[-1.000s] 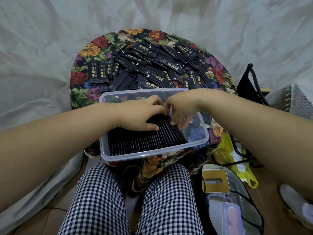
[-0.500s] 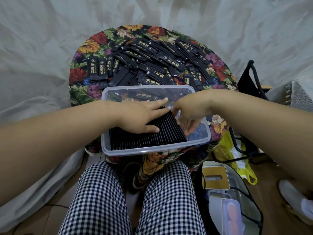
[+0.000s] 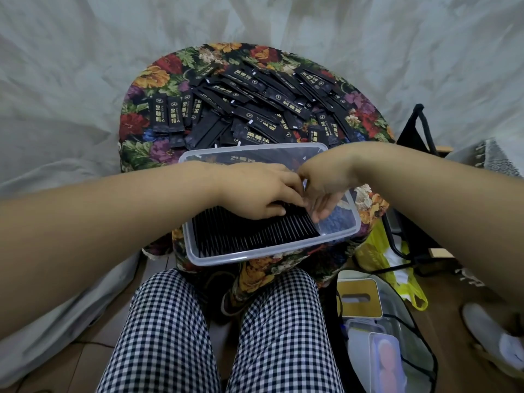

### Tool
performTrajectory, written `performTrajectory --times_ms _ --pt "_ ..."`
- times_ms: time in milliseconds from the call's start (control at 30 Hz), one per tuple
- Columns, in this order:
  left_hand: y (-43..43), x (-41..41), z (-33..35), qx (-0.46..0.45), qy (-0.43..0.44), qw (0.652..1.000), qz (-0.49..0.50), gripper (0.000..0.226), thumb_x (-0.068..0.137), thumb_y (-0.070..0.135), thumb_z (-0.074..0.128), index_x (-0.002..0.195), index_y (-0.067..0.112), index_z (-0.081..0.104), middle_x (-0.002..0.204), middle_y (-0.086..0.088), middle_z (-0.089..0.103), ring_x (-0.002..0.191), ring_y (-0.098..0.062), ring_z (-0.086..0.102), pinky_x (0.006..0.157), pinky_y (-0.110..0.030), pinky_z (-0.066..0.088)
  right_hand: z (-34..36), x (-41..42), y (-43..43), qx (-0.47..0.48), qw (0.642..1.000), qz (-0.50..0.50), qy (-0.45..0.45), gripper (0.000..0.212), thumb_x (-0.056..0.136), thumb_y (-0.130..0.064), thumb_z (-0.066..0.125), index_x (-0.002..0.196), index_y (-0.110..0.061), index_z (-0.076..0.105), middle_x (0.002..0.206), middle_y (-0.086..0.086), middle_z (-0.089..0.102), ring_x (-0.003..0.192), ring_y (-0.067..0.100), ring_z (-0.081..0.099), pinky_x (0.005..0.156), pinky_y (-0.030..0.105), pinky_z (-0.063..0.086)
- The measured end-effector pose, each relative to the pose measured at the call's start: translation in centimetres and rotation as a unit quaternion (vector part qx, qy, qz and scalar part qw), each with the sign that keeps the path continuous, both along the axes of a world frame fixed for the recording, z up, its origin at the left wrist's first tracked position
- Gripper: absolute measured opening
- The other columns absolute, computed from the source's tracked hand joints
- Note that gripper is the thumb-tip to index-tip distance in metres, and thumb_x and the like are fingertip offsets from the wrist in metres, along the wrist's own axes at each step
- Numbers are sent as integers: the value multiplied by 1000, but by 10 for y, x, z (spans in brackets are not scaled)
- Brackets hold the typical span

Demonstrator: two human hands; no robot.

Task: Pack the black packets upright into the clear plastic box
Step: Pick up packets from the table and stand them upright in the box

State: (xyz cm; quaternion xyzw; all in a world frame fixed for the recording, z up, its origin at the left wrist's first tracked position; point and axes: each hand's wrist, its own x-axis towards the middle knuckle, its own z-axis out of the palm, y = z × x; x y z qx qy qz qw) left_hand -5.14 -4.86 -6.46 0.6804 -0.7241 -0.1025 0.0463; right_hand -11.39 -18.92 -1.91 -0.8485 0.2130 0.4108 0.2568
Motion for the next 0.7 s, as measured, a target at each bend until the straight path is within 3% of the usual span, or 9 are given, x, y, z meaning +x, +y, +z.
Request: performTrajectory --times_ms 100,200,300,400,533,700 --pt "-5 2 -3 32 -1 999 10 48 95 30 50 142 24 40 147 2 34 135 -19 25 112 -32 20 2 1 1 -6 1000 -4 -3 23 96 7 43 117 6 52 88 23 68 78 23 69 60 21 58" --pt "-8 2 -4 52 -9 998 23 50 96 35 48 144 28 35 148 5 30 133 -19 24 110 -35 23 3 2 2 -20 1000 7 -5 26 98 3 40 121 9 51 82 17 67 75 19 69 56 18 57" --pt "-11 2 -3 68 -7 997 31 48 96 38 47 142 31 38 143 4 33 129 -19 26 109 -36 25 8 3 1 -27 999 17 -27 29 96 1 48 124 5 50 79 12 69 76 19 69 68 24 59" --pt "-15 3 -2 68 8 997 43 45 94 39 49 139 33 42 138 2 37 129 -19 27 109 -35 25 16 -3 -4 -47 995 40 -77 38 94 -5 53 132 -9 45 98 14 71 87 24 71 81 37 58" --pt "-17 3 -4 76 42 995 50 43 94 38 51 136 31 44 137 2 38 128 -17 30 108 -34 26 30 -31 -15 -25 977 0 -211 20 94 -17 56 115 -16 56 96 4 68 74 16 71 60 26 58" --pt "-15 4 -5 87 55 993 54 43 95 36 50 137 32 42 137 2 42 127 -17 34 108 -32 25 30 -55 -40 54 940 -120 -313 11 95 -17 56 104 -16 62 89 2 71 65 14 65 54 24 53"
